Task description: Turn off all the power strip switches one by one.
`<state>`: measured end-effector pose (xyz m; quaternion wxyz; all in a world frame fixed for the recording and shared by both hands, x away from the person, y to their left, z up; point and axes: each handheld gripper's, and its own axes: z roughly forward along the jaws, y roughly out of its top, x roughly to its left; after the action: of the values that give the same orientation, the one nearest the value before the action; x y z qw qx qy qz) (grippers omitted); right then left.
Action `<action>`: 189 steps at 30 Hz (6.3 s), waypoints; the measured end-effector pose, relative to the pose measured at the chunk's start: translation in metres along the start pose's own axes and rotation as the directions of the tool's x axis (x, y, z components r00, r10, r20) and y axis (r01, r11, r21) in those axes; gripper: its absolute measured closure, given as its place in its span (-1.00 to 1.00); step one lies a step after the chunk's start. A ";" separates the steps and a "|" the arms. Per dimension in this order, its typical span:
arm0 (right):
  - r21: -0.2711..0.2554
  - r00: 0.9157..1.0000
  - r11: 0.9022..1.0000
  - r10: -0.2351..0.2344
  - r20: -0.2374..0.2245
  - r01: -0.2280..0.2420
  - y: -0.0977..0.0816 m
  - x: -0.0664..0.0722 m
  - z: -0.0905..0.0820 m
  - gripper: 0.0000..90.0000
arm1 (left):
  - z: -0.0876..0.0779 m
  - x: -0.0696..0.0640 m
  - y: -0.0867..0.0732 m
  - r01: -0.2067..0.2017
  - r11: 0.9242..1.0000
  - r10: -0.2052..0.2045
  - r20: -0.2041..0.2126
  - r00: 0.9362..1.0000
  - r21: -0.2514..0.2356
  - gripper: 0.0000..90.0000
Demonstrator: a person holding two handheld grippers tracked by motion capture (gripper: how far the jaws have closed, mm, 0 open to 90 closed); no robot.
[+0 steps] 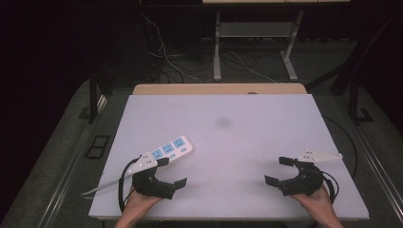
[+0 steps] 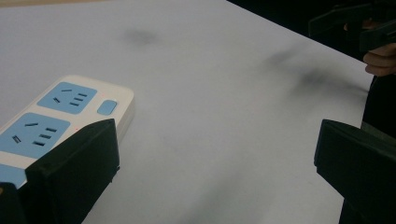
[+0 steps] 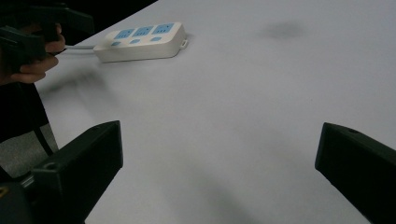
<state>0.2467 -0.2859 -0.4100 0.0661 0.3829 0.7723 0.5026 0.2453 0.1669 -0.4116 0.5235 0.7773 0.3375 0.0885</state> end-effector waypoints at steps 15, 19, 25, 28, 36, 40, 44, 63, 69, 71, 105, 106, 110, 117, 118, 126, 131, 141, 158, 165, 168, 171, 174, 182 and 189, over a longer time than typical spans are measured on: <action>0.010 1.000 1.000 0.009 -0.002 -0.009 -0.002 -0.002 -0.001 -0.99 | 0.003 -0.001 0.000 -0.006 1.000 0.006 0.010 1.000 0.020 -1.00; 0.011 1.000 1.000 0.009 0.000 -0.009 -0.003 -0.003 -0.001 -0.99 | 0.003 0.000 0.000 -0.004 1.000 0.004 0.011 1.000 0.027 -1.00; 0.014 1.000 1.000 0.009 0.000 -0.009 -0.003 -0.003 -0.001 -0.99 | 0.002 0.000 0.001 -0.002 0.999 0.001 0.013 1.000 0.043 -1.00; 0.015 1.000 1.000 0.009 0.000 -0.009 -0.003 -0.003 -0.001 -0.99 | 0.003 0.000 0.002 0.002 0.999 -0.003 0.014 1.000 0.048 -1.00; 0.023 1.000 1.000 0.006 -0.002 -0.006 -0.004 -0.002 -0.001 -0.99 | 0.004 0.000 0.006 -0.012 0.997 0.010 0.020 1.000 0.075 -1.00; 0.025 1.000 1.000 0.005 -0.001 -0.005 -0.004 -0.002 -0.001 -0.99 | 0.002 0.001 0.010 -0.013 0.997 0.011 0.022 1.000 0.082 -1.00; 0.027 1.000 1.000 0.007 0.001 -0.007 -0.005 -0.002 -0.001 -0.99 | 0.001 0.003 0.013 0.000 0.996 -0.003 0.034 0.999 0.084 -1.00; 0.032 1.000 0.999 0.007 0.007 -0.007 -0.005 -0.003 -0.002 -0.99 | -0.007 0.013 0.030 -0.010 0.990 0.007 0.016 1.000 0.139 -1.00; 0.037 1.000 0.999 0.008 0.007 -0.008 -0.006 -0.003 -0.001 -0.99 | -0.011 0.016 0.036 -0.016 0.987 0.015 0.009 1.000 0.158 -1.00; 0.037 1.000 0.999 0.008 0.008 -0.008 -0.006 -0.003 -0.001 -0.99 | -0.012 0.017 0.038 -0.022 0.986 0.021 0.007 1.000 0.166 -1.00; 0.042 1.000 0.999 0.010 0.009 -0.010 -0.007 -0.003 -0.001 -0.99 | -0.027 0.047 0.053 0.001 0.975 0.009 -0.044 0.999 0.224 -1.00; 0.042 1.000 0.999 0.011 0.010 -0.011 -0.007 -0.003 -0.001 -0.99 | -0.027 0.048 0.053 0.003 0.974 0.007 -0.046 0.999 0.226 -1.00; 0.045 1.000 0.999 0.011 0.010 -0.012 -0.007 -0.003 0.000 -0.99 | -0.026 0.052 0.052 0.006 0.970 0.008 -0.055 0.998 0.245 -1.00; 0.045 1.000 0.999 0.013 0.011 -0.013 -0.007 -0.004 0.000 -0.99 | -0.025 0.058 0.054 0.004 0.964 0.013 -0.063 0.998 0.267 -1.00; 0.045 1.000 0.999 0.014 0.011 -0.015 -0.007 -0.003 -0.001 -0.99 | -0.025 0.058 0.054 0.004 0.962 0.014 -0.064 0.998 0.272 -1.00; 0.047 1.000 0.999 0.014 0.012 -0.014 -0.008 -0.003 -0.001 -0.99 | -0.023 0.064 0.060 -0.015 0.947 0.040 -0.072 0.997 0.321 -1.00; 0.047 1.000 0.999 0.013 0.013 -0.014 -0.008 -0.003 -0.001 -0.99 | -0.020 0.068 0.062 -0.020 0.936 0.049 -0.075 0.996 0.350 -0.95; 0.049 1.000 0.999 0.011 0.015 -0.012 -0.008 -0.004 -0.001 -0.99 | -0.012 0.074 0.062 -0.026 0.920 0.055 -0.064 0.996 0.392 -0.65; 0.053 1.000 0.999 0.012 0.013 -0.012 -0.009 -0.004 -0.001 -0.99 | -0.003 0.076 0.061 -0.064 0.888 0.108 -0.071 0.992 0.456 0.46; 0.051 1.000 0.999 0.011 0.014 -0.012 -0.009 -0.004 -0.002 -0.99 | 0.002 0.078 0.059 -0.063 0.873 0.110 -0.068 0.992 0.483 0.81; 0.052 1.000 0.999 0.011 0.014 -0.011 -0.009 -0.004 -0.001 -0.99 | 0.004 0.079 0.057 -0.070 0.862 0.117 -0.064 0.991 0.502 0.90; 0.051 1.000 0.999 0.011 0.014 -0.012 -0.009 -0.004 -0.002 -0.99 | 0.007 0.078 0.056 -0.077 0.853 0.127 -0.062 0.990 0.517 0.97; 0.051 1.000 0.999 0.012 0.014 -0.013 -0.009 -0.004 -0.002 -0.99 | 0.009 0.078 0.055 -0.084 0.844 0.133 -0.055 0.990 0.529 0.97; 0.051 1.000 0.999 0.010 0.013 -0.011 -0.009 -0.004 -0.002 -0.99 | 0.014 0.078 0.052 -0.094 0.827 0.146 -0.050 0.988 0.554 0.97; 0.051 1.000 0.999 0.010 0.013 -0.011 -0.009 -0.004 -0.002 -0.99 | 0.016 0.080 0.049 -0.094 0.823 0.143 -0.045 0.989 0.561 0.98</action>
<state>0.2436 -0.2923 -0.4176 0.0583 0.3916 0.7824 0.4807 0.3350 0.1937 -0.3928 0.2530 0.9110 0.3217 0.0515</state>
